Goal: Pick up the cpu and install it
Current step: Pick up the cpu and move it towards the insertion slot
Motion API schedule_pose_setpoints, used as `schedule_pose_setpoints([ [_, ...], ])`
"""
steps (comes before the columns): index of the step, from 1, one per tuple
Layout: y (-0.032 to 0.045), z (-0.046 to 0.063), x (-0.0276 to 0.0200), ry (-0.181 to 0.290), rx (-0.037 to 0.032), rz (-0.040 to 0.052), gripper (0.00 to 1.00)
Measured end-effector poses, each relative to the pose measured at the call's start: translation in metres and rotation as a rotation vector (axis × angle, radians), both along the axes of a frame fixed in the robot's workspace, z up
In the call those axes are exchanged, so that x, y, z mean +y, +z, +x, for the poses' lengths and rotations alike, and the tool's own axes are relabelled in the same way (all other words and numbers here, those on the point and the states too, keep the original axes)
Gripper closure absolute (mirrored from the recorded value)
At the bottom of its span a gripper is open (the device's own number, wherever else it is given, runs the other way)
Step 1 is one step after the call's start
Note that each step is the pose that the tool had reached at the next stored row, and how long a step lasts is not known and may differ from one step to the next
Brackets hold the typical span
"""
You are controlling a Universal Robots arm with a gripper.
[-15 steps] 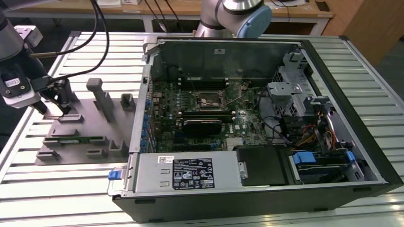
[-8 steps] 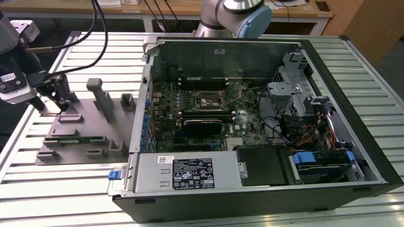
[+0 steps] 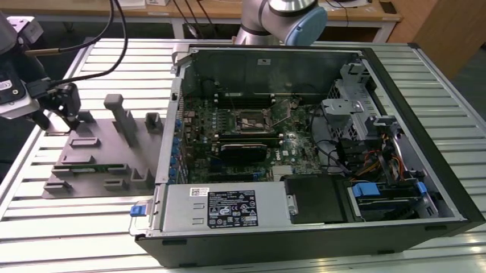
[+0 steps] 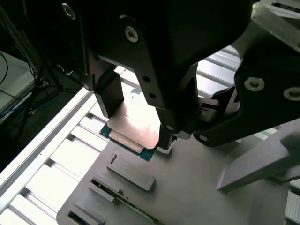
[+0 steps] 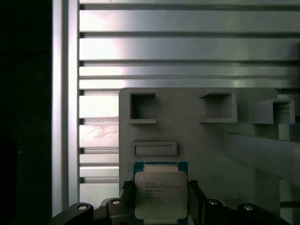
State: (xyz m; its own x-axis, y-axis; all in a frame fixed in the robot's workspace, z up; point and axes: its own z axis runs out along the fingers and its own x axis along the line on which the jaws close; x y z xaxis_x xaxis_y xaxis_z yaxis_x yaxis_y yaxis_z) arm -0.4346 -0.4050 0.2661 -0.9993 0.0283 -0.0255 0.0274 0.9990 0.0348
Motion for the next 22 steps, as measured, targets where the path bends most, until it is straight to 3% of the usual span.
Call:
schedule_pose_setpoints([
  [22, 0.034, 0.0, 0.0001, 0.0, -0.0004, 0.0001, 0.45],
])
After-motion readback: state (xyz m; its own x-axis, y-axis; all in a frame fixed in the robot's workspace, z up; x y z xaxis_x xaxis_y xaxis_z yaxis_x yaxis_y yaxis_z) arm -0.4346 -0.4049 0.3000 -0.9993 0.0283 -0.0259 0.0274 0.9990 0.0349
